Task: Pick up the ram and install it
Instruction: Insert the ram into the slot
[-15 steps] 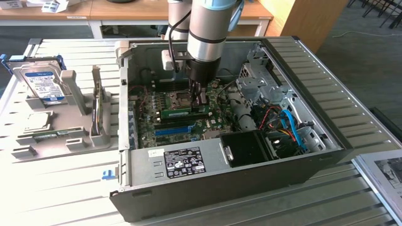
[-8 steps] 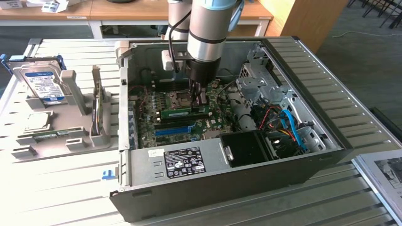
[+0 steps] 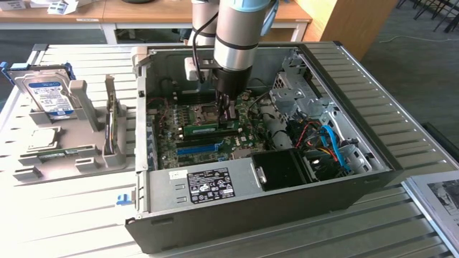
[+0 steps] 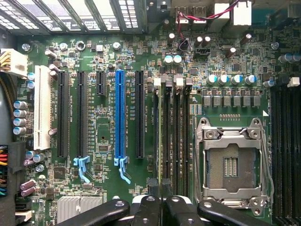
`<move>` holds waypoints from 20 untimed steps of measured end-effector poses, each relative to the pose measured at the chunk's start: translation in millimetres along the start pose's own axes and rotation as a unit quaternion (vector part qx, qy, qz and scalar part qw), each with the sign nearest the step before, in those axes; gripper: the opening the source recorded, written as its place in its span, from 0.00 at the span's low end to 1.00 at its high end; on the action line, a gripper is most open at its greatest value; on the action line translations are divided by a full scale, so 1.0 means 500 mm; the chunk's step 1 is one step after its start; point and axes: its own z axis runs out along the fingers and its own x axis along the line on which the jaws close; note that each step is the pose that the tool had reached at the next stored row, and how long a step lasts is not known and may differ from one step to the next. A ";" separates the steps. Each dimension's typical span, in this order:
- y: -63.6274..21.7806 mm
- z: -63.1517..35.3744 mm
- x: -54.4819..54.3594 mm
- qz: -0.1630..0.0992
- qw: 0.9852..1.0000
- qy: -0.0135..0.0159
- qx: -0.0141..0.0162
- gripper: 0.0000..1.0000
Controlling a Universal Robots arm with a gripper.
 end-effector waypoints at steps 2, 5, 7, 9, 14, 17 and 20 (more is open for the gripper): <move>0.000 0.000 0.001 -0.001 1.000 0.000 0.000 0.12; 0.001 0.000 0.001 -0.001 1.000 0.000 0.000 0.12; 0.001 0.001 0.001 -0.001 1.000 0.000 0.000 0.12; 0.001 0.002 0.001 -0.001 1.000 0.000 0.000 0.12; 0.001 0.003 0.001 -0.001 1.000 0.000 0.000 0.12; 0.001 0.004 0.000 -0.001 1.000 0.000 0.000 0.12; 0.001 0.005 0.000 -0.001 1.000 0.000 0.000 0.12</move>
